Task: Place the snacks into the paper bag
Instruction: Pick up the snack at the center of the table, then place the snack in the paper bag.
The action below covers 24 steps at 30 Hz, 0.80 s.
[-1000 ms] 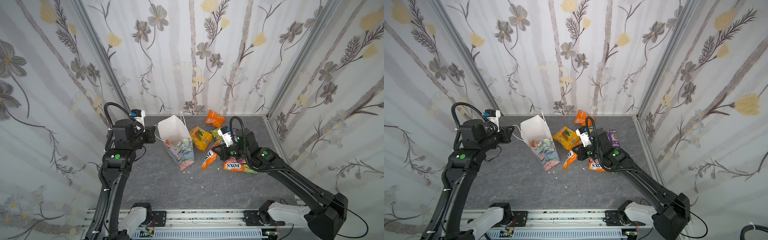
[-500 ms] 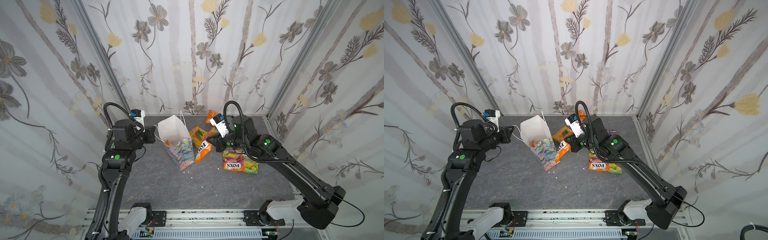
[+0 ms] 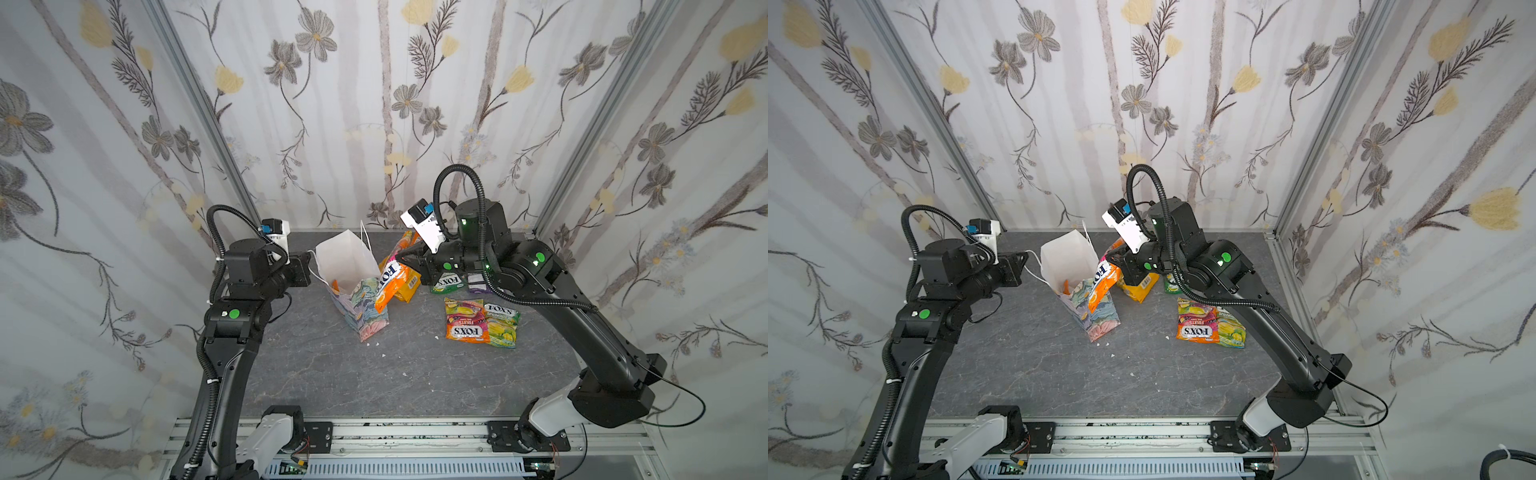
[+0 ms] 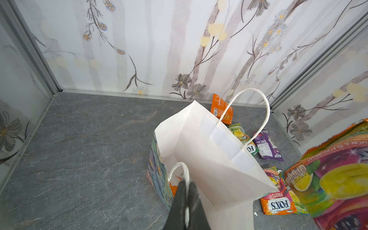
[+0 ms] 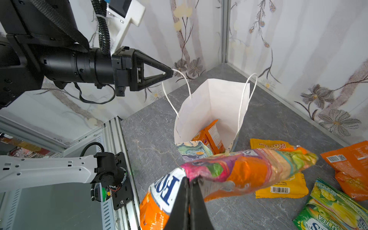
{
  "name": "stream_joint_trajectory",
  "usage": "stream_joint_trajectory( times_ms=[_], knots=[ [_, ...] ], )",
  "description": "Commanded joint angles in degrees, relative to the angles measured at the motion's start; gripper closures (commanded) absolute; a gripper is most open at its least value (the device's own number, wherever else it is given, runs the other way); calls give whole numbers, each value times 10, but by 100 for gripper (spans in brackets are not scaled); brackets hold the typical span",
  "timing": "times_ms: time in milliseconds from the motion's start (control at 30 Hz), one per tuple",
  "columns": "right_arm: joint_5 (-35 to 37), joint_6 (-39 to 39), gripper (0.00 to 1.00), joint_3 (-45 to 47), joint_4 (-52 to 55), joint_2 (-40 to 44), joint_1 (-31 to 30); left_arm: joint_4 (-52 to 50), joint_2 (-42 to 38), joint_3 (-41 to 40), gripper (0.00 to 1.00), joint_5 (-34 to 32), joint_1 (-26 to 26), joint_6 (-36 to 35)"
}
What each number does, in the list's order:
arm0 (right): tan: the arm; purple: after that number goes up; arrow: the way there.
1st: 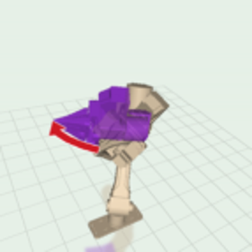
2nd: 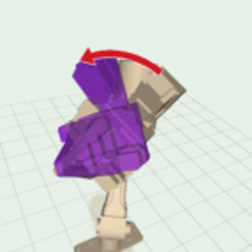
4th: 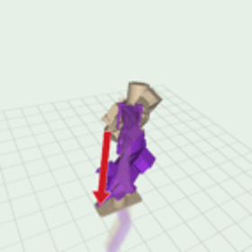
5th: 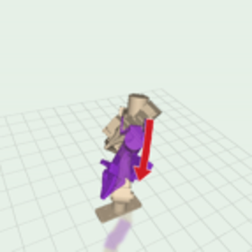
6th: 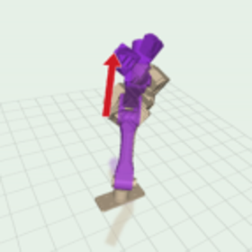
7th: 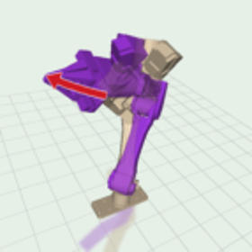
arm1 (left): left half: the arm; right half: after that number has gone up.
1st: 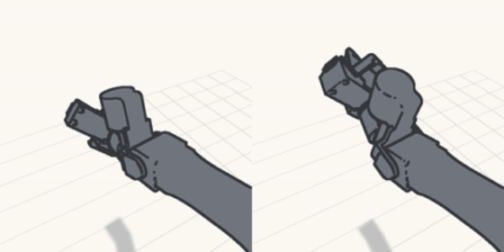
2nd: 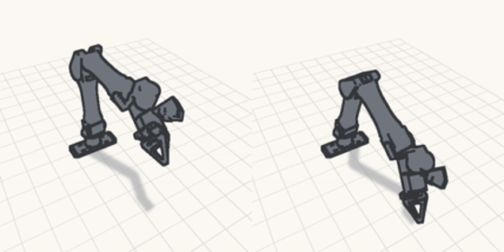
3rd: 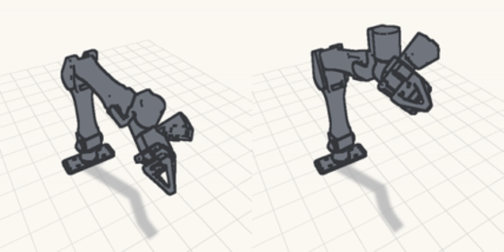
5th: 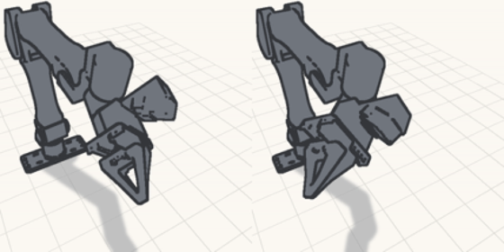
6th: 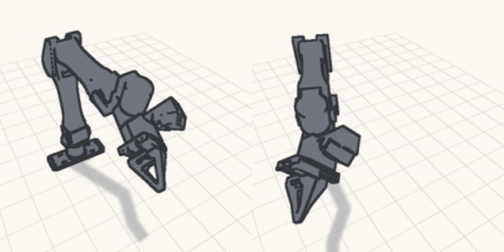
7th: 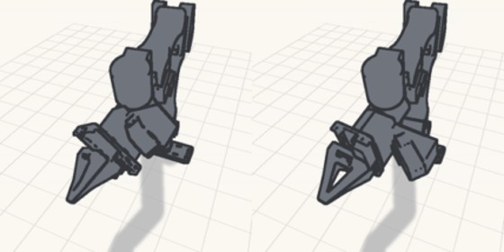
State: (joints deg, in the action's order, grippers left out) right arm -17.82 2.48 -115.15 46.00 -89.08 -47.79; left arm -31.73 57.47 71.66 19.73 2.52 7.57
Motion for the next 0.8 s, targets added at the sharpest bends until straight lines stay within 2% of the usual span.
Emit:
stream_joint_trajectory(
  times_ms=[0, 200, 367, 633, 767],
  knots=[
    [-22, -24, 100, -41, -12, -16, -17, 15, -2, -1, 100, 6, -1, 4],
    [-52, -27, 100, -80, -48, -56, -41, 15, -1, -1, 100, 7, -1, 4],
    [-49, -37, 100, -89, -71, -83, -57, 17, -3, -6, 100, 11, -1, 9],
    [-15, -64, 100, -114, -103, -127, -55, 15, -10, -7, 100, 18, -1, 11],
    [-16, -68, 100, -148, -100, -165, -35, 9, -10, -4, 100, 15, 0, 10]
  ],
)
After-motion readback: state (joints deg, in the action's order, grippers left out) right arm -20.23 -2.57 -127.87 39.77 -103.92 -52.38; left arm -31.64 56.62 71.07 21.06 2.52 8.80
